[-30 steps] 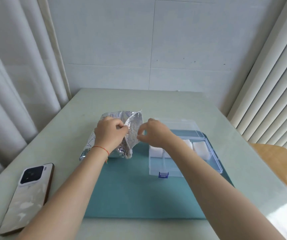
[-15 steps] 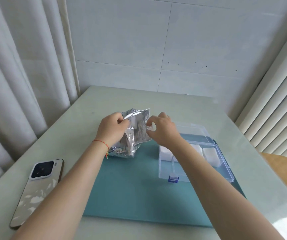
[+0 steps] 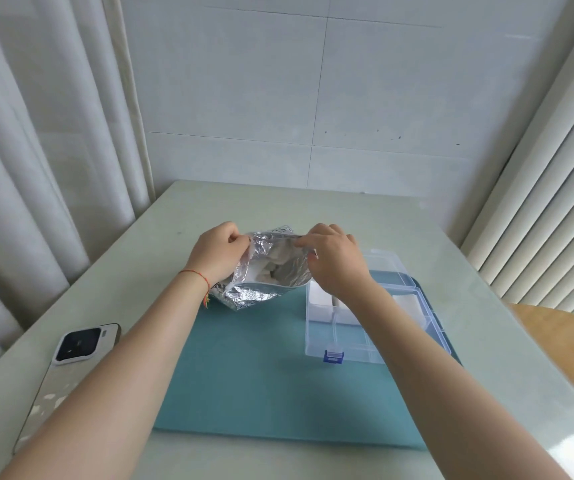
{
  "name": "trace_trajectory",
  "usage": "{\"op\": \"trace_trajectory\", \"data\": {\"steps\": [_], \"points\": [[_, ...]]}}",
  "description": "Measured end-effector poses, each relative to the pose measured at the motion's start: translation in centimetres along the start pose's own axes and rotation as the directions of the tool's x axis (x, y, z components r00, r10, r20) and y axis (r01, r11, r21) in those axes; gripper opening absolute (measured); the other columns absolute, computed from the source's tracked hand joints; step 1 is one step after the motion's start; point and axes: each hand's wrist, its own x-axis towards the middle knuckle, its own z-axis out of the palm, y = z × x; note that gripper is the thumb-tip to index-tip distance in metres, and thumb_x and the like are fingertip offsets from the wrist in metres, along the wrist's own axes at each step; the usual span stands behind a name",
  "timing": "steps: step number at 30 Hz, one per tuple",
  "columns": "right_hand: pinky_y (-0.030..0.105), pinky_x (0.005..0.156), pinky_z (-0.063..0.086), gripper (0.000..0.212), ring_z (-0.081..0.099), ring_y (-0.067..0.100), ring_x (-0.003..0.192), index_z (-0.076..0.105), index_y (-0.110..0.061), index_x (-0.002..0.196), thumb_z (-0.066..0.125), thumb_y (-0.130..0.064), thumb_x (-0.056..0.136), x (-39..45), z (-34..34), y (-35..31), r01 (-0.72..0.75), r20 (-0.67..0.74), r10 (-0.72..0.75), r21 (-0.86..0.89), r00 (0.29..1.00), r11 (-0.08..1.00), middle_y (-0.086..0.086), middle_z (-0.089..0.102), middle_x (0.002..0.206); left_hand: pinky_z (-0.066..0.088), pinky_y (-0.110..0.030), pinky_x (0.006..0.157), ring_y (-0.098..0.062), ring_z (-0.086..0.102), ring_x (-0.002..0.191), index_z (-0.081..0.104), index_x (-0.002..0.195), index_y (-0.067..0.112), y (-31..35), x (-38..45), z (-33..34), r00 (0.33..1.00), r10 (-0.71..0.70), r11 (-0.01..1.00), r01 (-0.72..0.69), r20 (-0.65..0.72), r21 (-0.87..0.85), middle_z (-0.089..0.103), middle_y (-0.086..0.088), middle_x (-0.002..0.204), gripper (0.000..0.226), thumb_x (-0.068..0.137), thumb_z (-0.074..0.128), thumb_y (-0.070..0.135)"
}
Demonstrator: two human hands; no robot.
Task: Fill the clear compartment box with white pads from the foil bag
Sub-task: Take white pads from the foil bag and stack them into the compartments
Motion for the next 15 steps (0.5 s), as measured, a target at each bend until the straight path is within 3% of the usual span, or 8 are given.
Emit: {"op": "trace_trajectory", "data": {"steps": [4,8,11,15], "points": [[0.036,0.091,0.034,0.047,0.038,0.024,0.122,0.067,-0.030,0.116,0.050,-0.001,0.082,-0.4,0.4,-0.8,0.066,-0.059,-0.071,-0.076,0.996,0.995,0.004,0.045,0.132,0.035,-0.031,0.057,-0.022,0.044,0.060,0.051,0.078,0.006,-0.7,-0.5,0.3,0.999,-0.034,0.999,0.033,0.038,0.023,0.050,-0.002,0.064,0.023,0.093,0.048,0.022],[0.040,0.095,0.035,0.023,0.035,0.026,0.128,0.069,-0.030,0.104,0.066,-0.029,0.082,0.3,0.9,-1.5,0.156,0.005,-0.158,-0.201,0.987,0.967,0.004,0.039,0.140,0.034,-0.030,0.056,-0.020,0.044,0.060,0.053,0.083,0.005,-0.6,-0.4,0.2,0.997,-0.008,0.999,0.005,0.072,0.034,0.051,-0.002,0.065,0.023,0.097,0.047,0.023],[0.038,0.080,0.042,0.015,0.051,0.028,0.105,0.072,-0.026,0.081,0.080,-0.031,0.069,1.2,1.8,-2.1,0.187,-0.014,-0.197,-0.268,0.980,0.945,0.005,0.054,0.118,0.033,-0.030,0.057,-0.022,0.046,0.064,0.053,0.084,0.006,-0.8,-0.3,0.4,0.996,-0.001,0.998,-0.005,0.090,0.067,0.051,-0.002,0.067,0.024,0.098,0.046,0.025],[0.033,0.064,0.040,0.025,0.052,0.026,0.082,0.064,-0.021,0.058,0.088,-0.022,0.053,1.9,2.9,-2.6,0.228,-0.015,-0.247,-0.340,0.969,0.912,0.003,0.055,0.091,0.031,-0.032,0.054,-0.022,0.044,0.064,0.047,0.077,0.013,-1.1,-0.3,0.8,0.997,-0.003,0.998,-0.001,0.078,0.063,0.049,-0.001,0.065,0.024,0.098,0.045,0.025]]}}
